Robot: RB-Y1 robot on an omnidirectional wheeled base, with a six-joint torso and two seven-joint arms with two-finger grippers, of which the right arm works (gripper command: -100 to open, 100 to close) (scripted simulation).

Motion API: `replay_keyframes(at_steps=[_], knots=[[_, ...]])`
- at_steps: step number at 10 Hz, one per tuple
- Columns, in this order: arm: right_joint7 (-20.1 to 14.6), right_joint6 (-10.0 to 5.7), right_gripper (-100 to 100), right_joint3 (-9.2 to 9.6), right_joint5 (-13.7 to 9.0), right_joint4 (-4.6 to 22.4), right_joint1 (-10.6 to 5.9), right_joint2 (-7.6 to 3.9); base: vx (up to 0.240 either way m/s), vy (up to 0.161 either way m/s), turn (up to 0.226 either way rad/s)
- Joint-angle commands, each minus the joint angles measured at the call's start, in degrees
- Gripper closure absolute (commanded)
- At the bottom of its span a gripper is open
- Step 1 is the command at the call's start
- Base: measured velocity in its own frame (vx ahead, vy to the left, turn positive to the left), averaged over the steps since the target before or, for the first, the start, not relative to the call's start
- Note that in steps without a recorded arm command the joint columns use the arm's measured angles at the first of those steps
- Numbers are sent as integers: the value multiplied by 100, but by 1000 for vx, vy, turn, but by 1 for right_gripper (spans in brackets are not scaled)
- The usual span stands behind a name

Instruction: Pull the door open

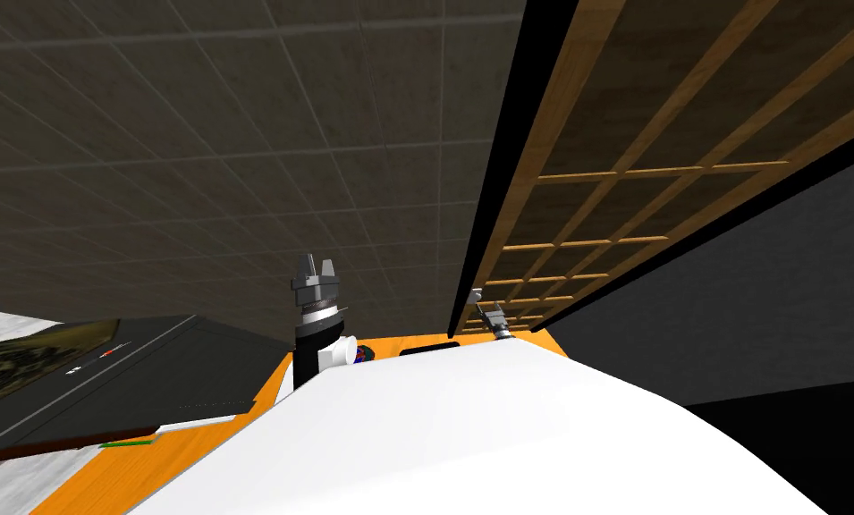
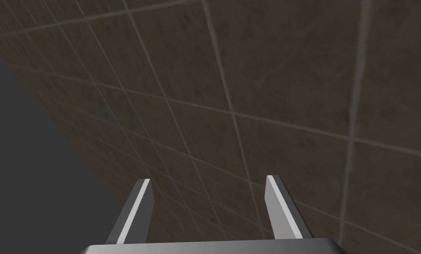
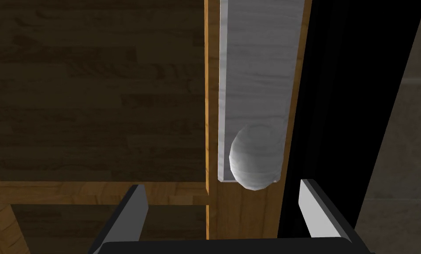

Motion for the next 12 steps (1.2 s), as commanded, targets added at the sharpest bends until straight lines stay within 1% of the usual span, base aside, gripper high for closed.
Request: replay_keyframes(at_steps=[1, 3, 5, 6, 7, 8, 12], knots=[[72, 164, -100, -135, -92, 192, -286, 3, -35, 3, 214], [141, 339, -100, -273, -185, 370, -615, 45, -29, 0, 159], [194, 473, -100, -378, -257, 506, -846, 99, -26, -4, 109], [210, 516, -100, -412, -280, 549, -921, 123, -28, -5, 76], [215, 433, -100, -419, -278, 595, -845, 85, -18, -6, 10], [215, 433, 100, -419, -278, 595, -845, 85, 0, 0, 0], [215, 433, 100, -419, -278, 595, -845, 85, 1, 9, 1]])
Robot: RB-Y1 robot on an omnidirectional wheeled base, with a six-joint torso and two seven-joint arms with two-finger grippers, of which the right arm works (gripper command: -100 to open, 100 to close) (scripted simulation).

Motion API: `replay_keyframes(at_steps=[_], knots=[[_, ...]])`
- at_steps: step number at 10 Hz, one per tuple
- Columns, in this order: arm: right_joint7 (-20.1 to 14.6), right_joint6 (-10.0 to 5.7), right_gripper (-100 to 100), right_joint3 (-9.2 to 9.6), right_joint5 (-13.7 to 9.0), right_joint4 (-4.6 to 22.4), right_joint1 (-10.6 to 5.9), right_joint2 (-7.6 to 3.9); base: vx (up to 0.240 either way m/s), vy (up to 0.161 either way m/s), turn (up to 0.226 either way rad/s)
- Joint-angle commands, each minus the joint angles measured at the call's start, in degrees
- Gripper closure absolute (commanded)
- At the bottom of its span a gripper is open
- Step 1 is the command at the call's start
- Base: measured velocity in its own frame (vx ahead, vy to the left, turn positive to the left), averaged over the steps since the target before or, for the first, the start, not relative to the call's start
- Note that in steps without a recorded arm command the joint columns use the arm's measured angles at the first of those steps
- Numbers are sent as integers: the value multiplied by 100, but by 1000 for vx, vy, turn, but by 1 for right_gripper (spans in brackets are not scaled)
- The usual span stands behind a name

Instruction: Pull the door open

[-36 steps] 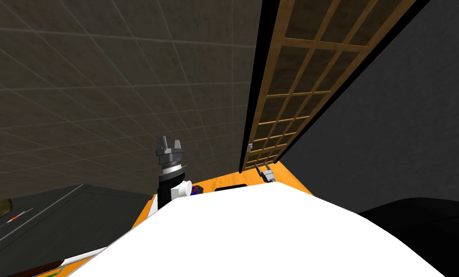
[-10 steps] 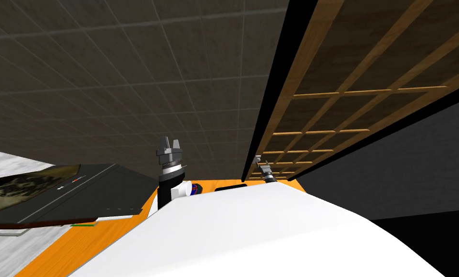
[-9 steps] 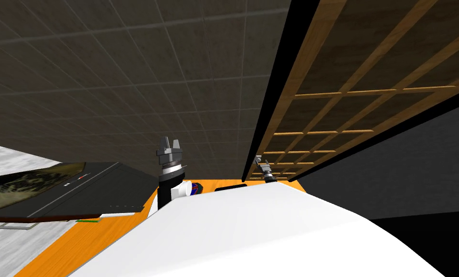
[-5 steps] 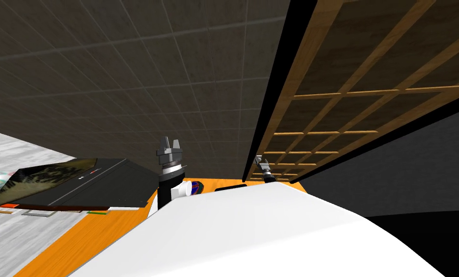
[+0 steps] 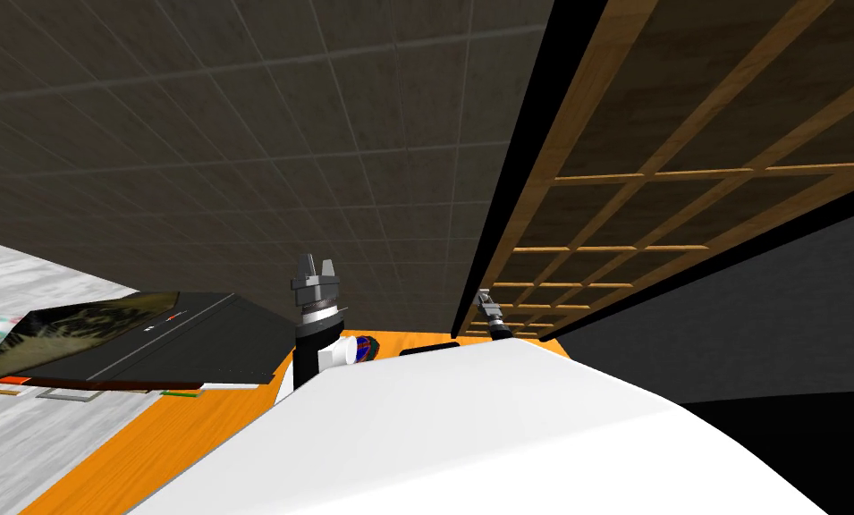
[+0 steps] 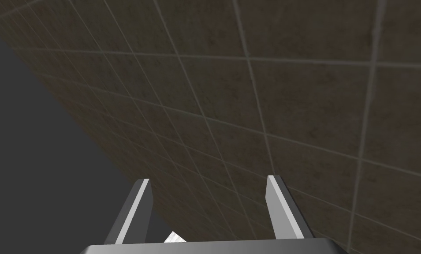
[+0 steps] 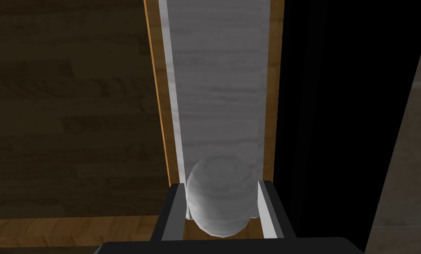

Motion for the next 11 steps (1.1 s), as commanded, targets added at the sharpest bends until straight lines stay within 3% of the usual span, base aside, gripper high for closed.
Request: replay_keyframes(at_steps=[1, 11], knots=[[2, 13, 100, -22, -10, -11, -9, -25, 0, 0, 0], [-1344, -6, 100, 137, -440, 46, 10, -137, -22, 3, 53]])
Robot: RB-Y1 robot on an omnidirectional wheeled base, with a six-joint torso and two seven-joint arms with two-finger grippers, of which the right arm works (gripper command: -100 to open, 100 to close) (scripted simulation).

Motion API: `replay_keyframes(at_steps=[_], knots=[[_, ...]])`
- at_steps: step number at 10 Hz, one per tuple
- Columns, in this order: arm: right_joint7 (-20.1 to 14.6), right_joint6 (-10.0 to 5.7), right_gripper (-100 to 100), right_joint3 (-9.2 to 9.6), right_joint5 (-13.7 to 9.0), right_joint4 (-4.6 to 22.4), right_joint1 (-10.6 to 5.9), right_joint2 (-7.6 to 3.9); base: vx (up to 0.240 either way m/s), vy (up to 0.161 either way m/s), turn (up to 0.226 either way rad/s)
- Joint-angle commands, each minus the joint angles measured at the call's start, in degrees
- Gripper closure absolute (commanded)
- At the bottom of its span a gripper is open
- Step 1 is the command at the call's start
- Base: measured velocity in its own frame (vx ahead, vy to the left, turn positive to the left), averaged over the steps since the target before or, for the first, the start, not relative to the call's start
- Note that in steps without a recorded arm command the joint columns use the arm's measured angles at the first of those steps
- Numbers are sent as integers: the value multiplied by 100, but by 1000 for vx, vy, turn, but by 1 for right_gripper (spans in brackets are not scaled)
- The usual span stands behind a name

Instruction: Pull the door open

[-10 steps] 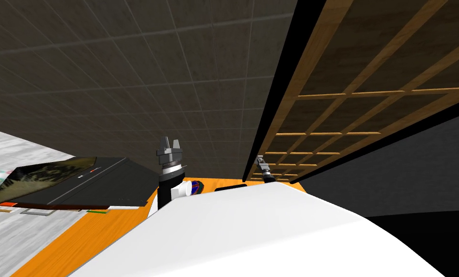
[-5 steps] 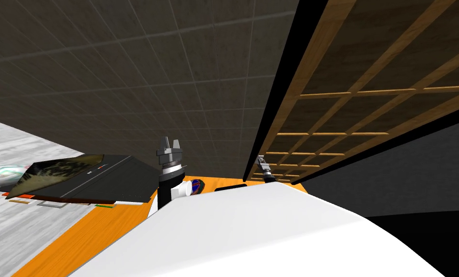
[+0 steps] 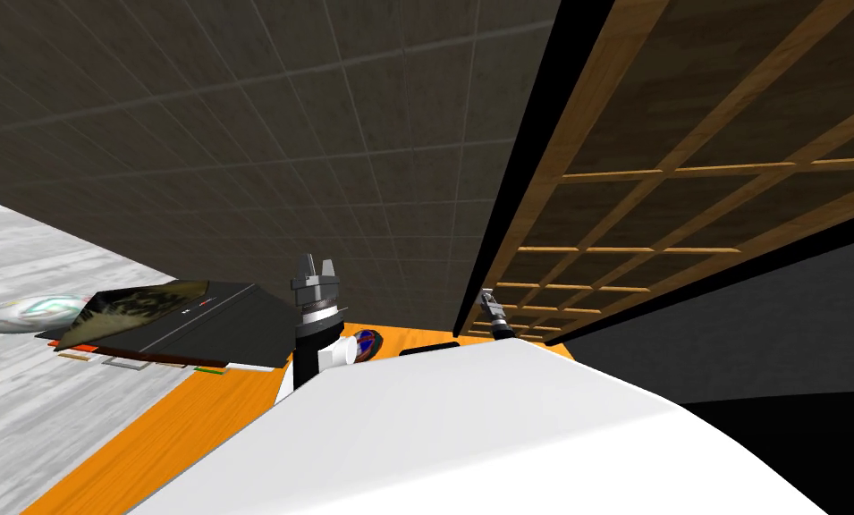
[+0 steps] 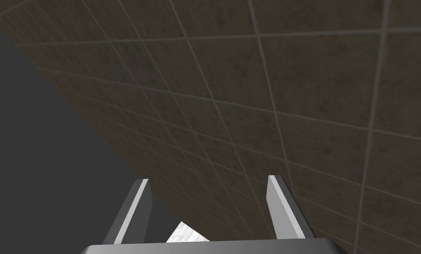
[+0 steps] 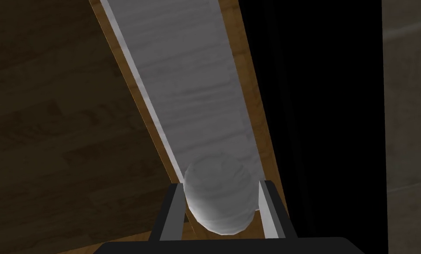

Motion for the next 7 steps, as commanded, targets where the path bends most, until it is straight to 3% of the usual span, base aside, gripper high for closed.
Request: replay_keyframes(at_steps=[1, 7], knots=[[-271, -6, 100, 44, -83, 21, 1, -4, -17, -1, 53], [-1109, -10, 100, 144, -408, 55, 9, -94, -28, -1, 58]])
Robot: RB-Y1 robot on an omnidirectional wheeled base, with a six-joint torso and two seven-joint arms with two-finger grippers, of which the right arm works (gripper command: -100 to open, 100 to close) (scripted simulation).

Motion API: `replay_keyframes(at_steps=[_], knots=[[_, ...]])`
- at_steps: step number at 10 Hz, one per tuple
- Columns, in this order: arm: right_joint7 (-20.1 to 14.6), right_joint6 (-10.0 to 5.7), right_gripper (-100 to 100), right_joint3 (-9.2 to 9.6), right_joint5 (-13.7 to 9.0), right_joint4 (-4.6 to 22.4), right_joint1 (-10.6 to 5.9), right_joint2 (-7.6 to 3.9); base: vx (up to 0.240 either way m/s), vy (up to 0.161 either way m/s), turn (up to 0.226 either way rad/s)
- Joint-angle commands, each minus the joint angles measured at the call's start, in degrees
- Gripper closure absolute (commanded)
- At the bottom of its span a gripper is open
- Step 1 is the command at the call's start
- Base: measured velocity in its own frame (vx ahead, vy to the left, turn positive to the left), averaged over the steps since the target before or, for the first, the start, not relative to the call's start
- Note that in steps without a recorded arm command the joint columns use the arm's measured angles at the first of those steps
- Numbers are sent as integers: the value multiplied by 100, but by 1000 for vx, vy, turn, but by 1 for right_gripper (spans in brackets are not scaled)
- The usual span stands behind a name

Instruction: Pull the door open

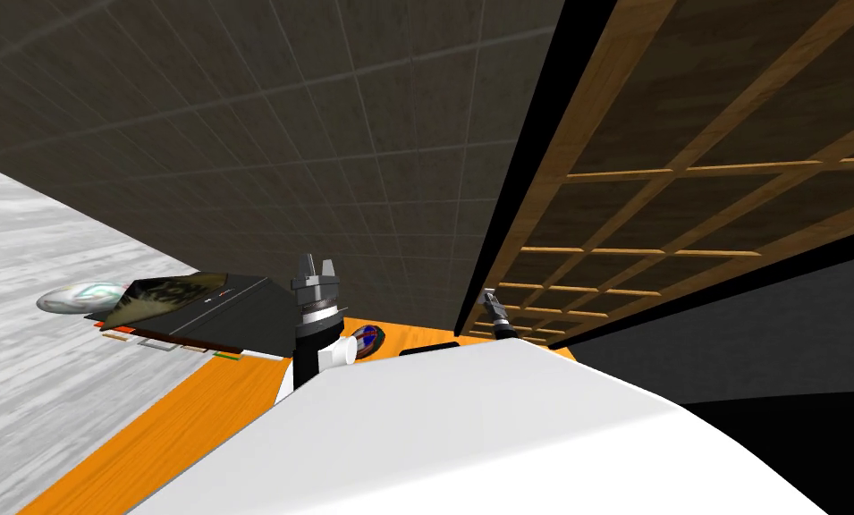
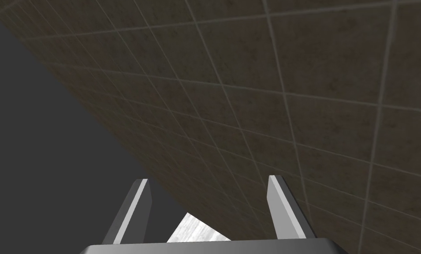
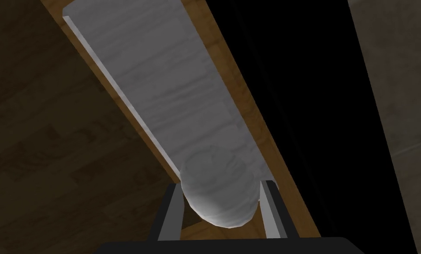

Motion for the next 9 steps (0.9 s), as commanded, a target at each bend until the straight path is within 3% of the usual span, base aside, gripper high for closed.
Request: replay_keyframes(at_steps=[1, 9], knots=[[-159, -2, 100, 48, -35, 18, -2, 22, -27, -3, 41], [-1315, -8, 100, 201, -530, 71, 10, -105, -37, -4, 70]])
